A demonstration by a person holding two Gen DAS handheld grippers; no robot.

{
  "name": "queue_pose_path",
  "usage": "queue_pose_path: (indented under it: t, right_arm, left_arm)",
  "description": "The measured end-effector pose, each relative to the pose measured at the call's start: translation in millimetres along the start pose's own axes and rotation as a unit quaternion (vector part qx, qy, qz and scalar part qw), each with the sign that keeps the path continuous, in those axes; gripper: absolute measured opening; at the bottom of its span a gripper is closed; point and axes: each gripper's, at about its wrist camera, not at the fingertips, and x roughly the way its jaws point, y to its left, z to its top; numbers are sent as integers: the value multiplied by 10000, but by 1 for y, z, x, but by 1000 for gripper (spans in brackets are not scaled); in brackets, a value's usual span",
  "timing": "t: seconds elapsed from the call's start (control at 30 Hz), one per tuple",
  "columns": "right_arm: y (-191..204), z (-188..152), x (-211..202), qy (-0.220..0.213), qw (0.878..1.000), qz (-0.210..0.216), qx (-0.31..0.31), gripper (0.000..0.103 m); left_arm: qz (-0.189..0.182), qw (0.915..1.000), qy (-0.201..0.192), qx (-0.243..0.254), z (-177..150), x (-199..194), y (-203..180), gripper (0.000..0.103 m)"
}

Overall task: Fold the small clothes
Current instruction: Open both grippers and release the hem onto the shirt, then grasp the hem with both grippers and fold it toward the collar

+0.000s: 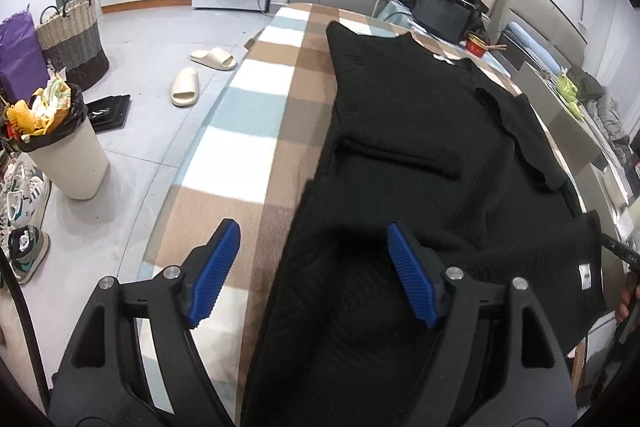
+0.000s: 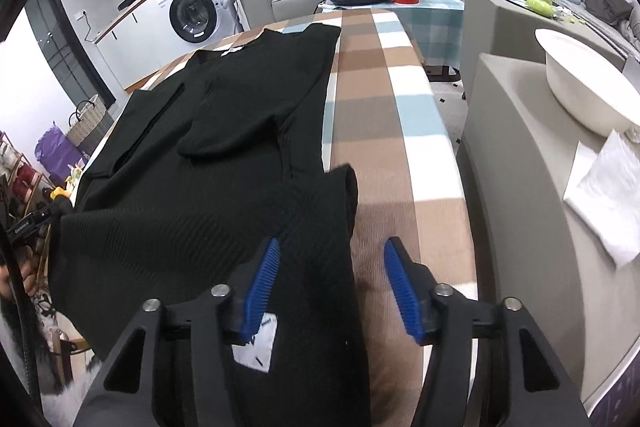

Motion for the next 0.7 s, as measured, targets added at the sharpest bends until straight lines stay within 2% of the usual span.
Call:
queue_pose_path:
  t: [0.27, 0.53, 0.7]
  right_arm:
    - [-2, -6, 8, 254, 9997, 63, 40, 56]
    - [-7, -8, 9, 364, 9984, 397, 175, 56]
    - [-5, -11, 10, 406, 9986, 315, 91, 56]
  left_arm:
    - [-72, 9999, 59, 96, -7, -4, -4, 74]
    - [-153, 9996, 142, 214, -10, -1, -9, 74]
    - [-165, 9990, 249, 321, -15, 3, -14, 74]
